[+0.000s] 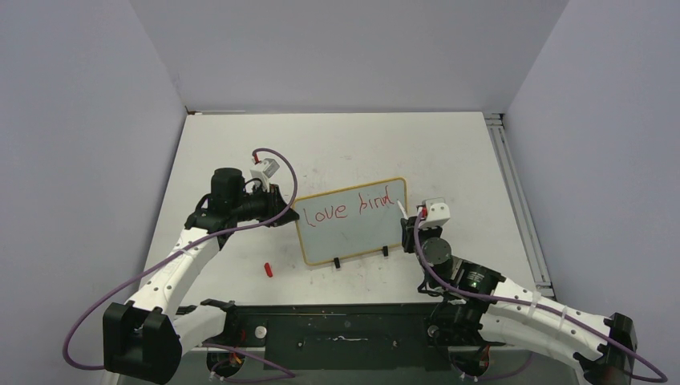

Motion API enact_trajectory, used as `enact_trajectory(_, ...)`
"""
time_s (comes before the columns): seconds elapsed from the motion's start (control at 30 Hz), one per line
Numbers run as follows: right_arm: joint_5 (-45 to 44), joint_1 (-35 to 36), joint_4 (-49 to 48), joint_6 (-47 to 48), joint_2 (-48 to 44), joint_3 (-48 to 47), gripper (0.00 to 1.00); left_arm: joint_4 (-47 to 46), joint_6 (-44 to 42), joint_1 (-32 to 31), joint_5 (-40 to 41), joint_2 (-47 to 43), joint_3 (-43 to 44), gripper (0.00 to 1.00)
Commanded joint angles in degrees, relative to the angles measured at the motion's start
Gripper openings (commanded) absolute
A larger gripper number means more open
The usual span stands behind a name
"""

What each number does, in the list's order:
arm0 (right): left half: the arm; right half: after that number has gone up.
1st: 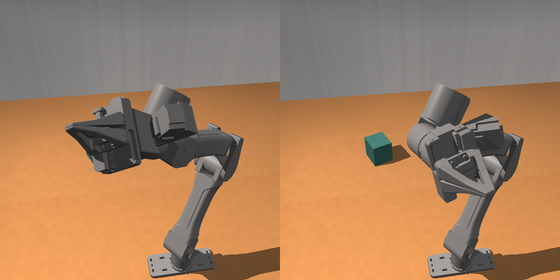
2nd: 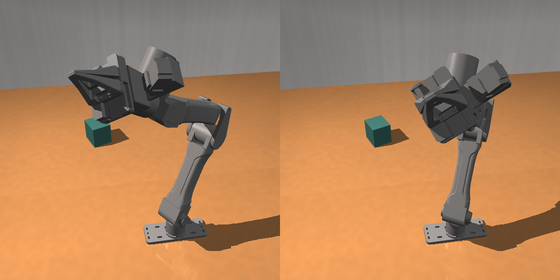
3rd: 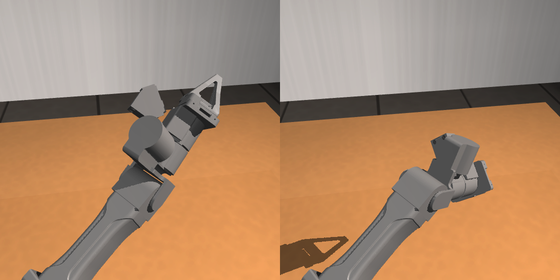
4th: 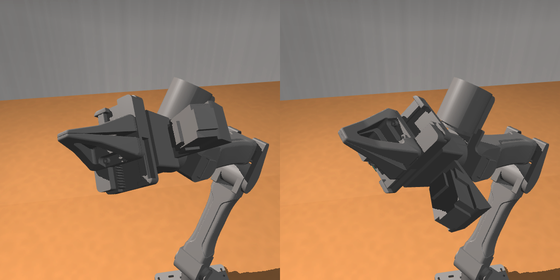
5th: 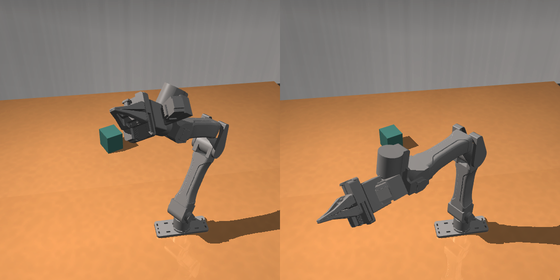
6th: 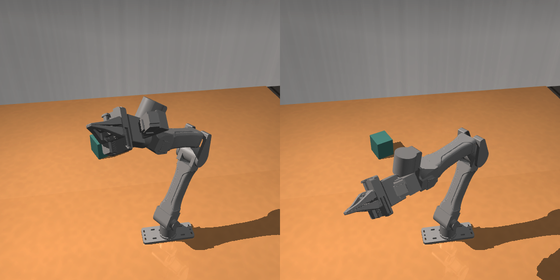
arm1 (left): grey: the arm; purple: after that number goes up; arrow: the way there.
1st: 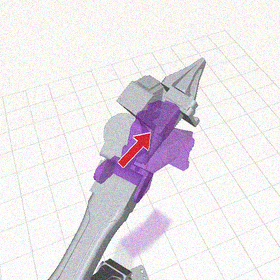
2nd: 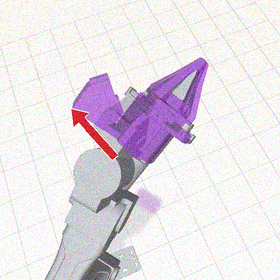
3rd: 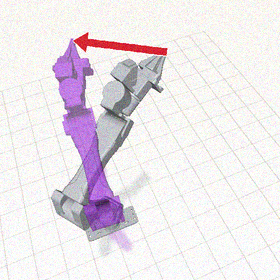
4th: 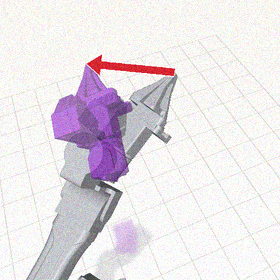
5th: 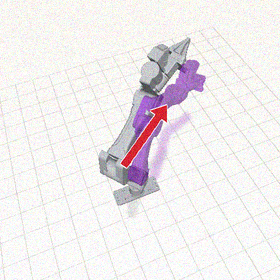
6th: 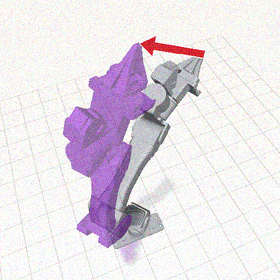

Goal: Write a sentence on the whiteboard

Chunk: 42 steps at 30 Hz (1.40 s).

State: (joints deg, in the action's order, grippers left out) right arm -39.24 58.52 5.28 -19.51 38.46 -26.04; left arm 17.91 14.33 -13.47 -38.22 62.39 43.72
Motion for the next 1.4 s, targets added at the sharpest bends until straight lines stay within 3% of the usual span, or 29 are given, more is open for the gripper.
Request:
enact_trajectory(0.0, -1.12, -0.31, -2.10, 2.02, 0.05, -2.00, 0.05, -1.04, -0.26, 0.00, 0.85, -1.42, 1.10, 0.10)
enact_trajectory(0.67, 3.85, -5.10, -10.47, 6.37, 5.34, -2.32, 0.05, -0.99, -0.26, -0.06, 0.86, -1.24, 1.05, 0.10)
enact_trajectory(1.37, 7.13, -5.65, -8.35, 4.10, 5.72, -1.16, 0.05, -0.95, -0.36, -0.05, 0.83, -1.16, 1.27, 0.10)
